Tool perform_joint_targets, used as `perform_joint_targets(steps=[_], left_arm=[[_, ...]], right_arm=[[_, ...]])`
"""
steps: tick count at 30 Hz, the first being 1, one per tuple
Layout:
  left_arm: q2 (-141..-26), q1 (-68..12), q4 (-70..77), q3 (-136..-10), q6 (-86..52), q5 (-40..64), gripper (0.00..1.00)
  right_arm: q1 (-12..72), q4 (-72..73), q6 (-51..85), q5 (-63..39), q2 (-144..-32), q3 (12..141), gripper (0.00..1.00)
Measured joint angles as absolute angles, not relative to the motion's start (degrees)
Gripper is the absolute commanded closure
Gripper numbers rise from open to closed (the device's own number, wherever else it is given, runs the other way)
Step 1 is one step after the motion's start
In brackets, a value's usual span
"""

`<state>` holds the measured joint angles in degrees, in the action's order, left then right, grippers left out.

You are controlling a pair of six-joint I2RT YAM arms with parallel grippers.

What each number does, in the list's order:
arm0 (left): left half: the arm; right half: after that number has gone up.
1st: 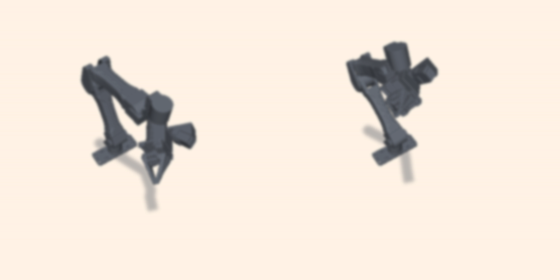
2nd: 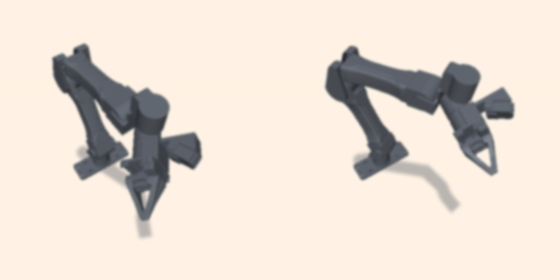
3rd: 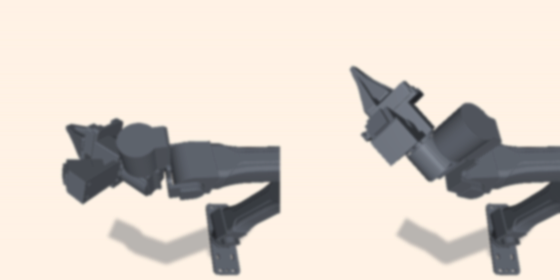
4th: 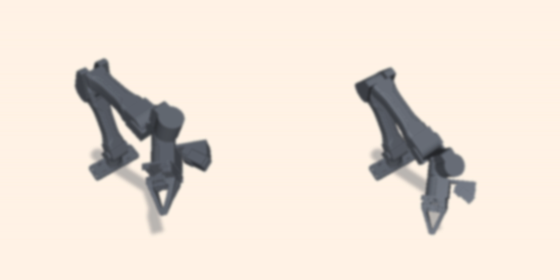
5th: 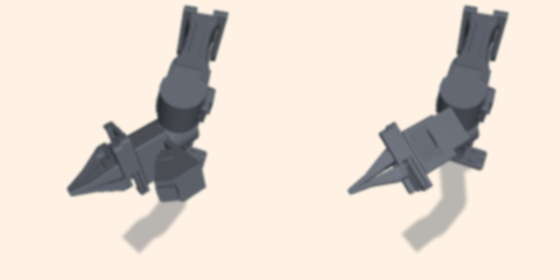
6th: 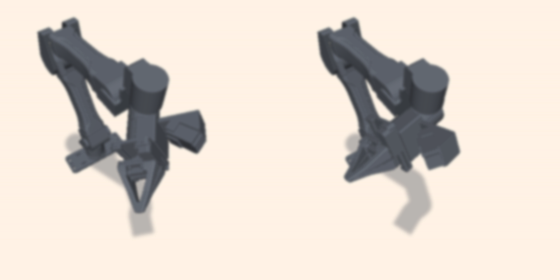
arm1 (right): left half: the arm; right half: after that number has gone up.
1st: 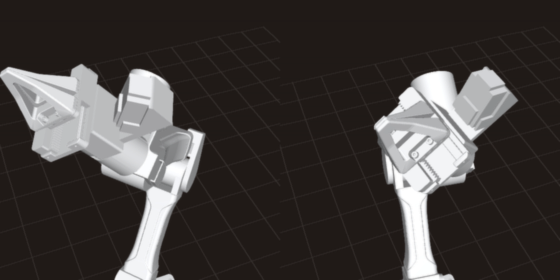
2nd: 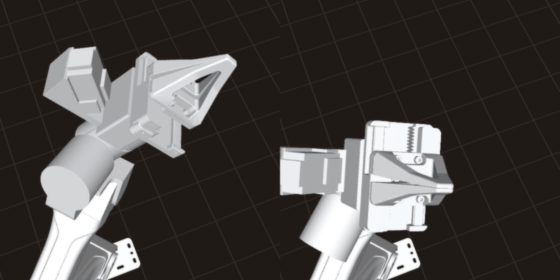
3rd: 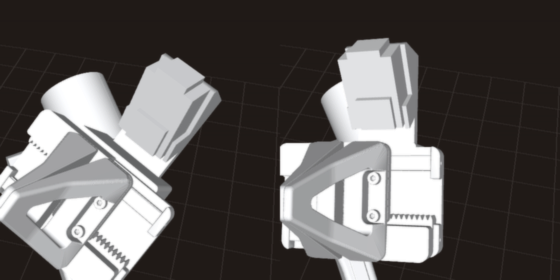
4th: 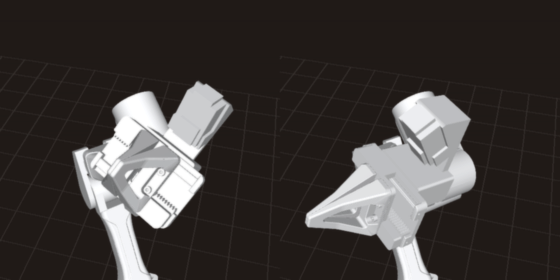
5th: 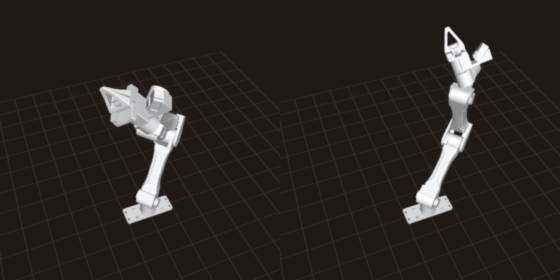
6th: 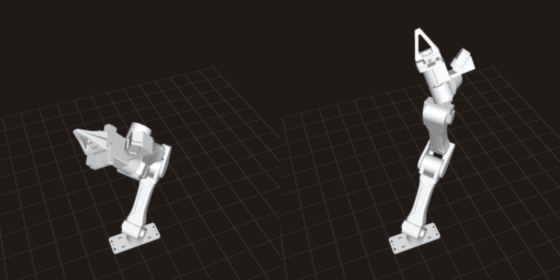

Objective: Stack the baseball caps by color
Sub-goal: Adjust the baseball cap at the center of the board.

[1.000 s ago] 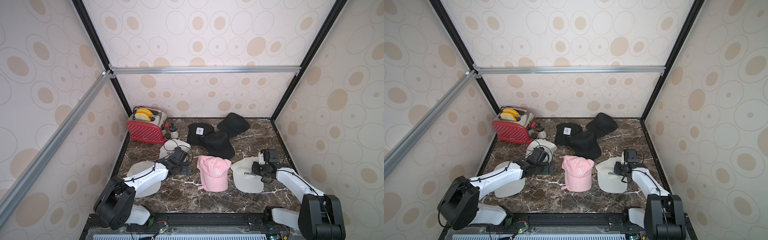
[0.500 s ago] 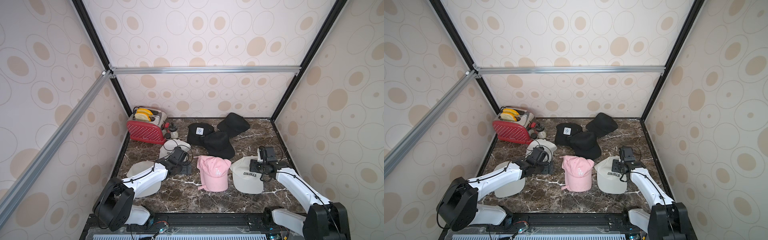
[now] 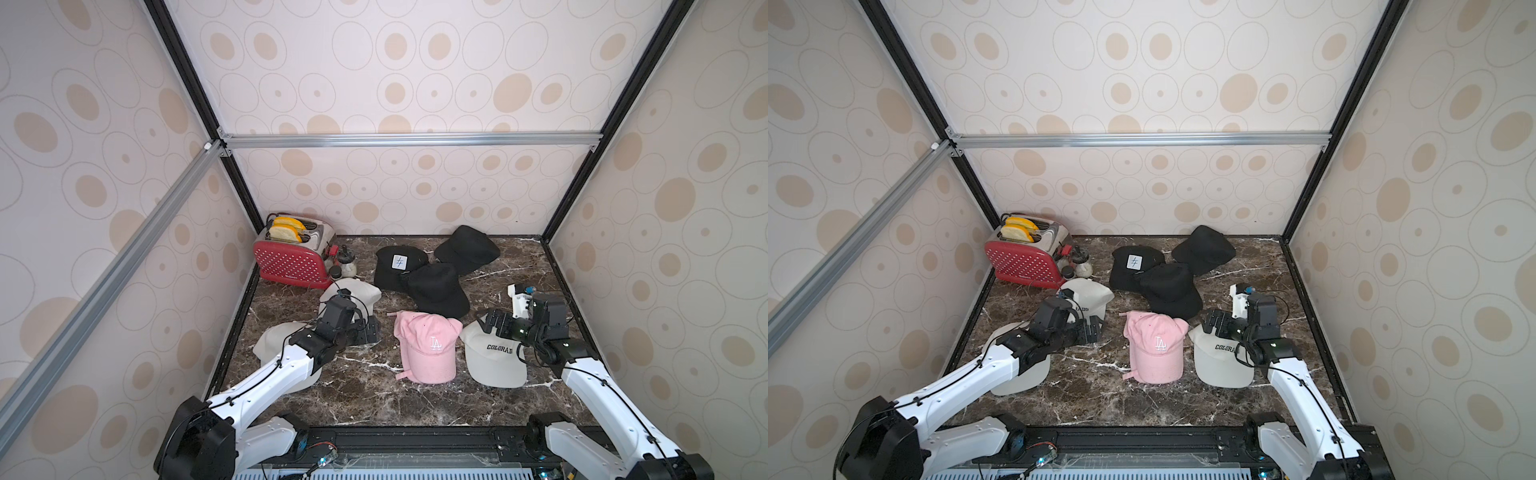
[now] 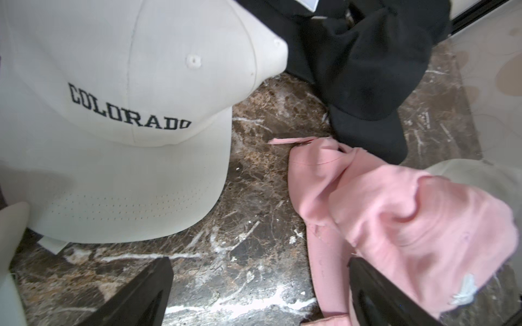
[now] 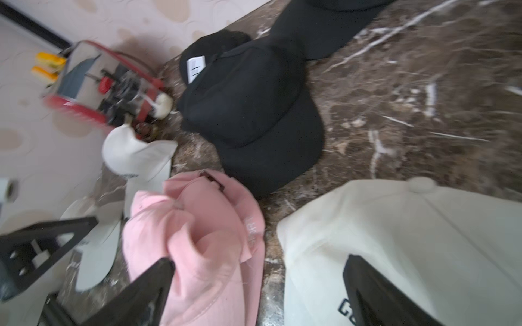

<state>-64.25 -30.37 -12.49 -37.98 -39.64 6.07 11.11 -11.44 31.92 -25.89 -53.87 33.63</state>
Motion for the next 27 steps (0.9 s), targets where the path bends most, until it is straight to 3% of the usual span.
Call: perform_joint_targets(steps=[8, 12, 27], left_arm=[[-64.36, -30.26, -7.94, -37.93, -40.95, 11.81, 0.01], [-65.21, -30.26, -7.51, -37.76, -41.52, 12.05, 0.01], [-65.63, -29.93, -9.10, -37.50, -42.65, 7.33, 0.01]], right_arm=[[15.75, -3.77, 32.10, -37.41, -57.95, 27.99, 0.00], [21.10, -1.67, 31.03, -37.85, -61.06, 27.24, 0.00], [29.23, 4.56, 29.54, -35.18, -69.89, 25.80, 0.00]])
